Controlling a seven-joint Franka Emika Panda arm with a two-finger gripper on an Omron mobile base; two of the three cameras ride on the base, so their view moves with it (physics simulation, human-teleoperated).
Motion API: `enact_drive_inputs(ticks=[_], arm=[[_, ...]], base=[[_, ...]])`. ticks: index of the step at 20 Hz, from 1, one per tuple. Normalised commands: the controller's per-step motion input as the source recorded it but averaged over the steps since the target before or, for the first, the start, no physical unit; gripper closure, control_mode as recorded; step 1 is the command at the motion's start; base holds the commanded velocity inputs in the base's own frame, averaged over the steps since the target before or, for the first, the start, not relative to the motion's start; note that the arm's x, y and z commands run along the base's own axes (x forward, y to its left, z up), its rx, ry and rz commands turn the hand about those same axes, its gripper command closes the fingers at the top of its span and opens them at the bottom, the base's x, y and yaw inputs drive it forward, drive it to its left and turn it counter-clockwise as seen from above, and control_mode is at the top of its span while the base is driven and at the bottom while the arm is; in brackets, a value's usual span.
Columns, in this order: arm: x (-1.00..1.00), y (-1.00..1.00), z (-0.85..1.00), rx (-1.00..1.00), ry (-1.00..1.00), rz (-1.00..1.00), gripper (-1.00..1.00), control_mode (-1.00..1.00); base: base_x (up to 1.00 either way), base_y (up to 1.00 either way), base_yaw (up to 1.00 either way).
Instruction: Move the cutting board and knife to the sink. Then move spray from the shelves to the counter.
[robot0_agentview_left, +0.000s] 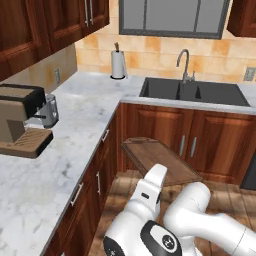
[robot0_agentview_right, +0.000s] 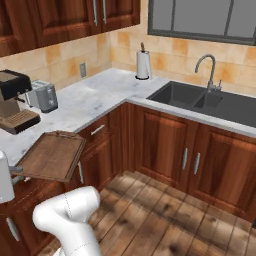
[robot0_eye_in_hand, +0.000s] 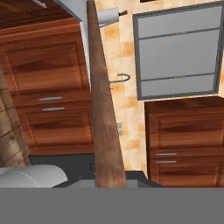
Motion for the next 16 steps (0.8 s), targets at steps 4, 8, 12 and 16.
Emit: enact_drive_inputs(ticks=[4, 8, 12, 16], arm=[[0.00, 0.00, 0.00, 0.00, 0.00, 0.00, 1.00, 1.00], [0.00, 0.00, 0.00, 0.00, 0.00, 0.00, 1.00, 1.00], [0.00, 0.00, 0.00, 0.00, 0.00, 0.00, 1.00, 1.00], [0.00, 0.00, 0.00, 0.00, 0.00, 0.00, 1.00, 1.00]], base=[[0.82, 0.00, -0.14], [0.85, 0.00, -0.10], [0.87, 0.00, -0.06], [0.86, 0.00, -0.09]])
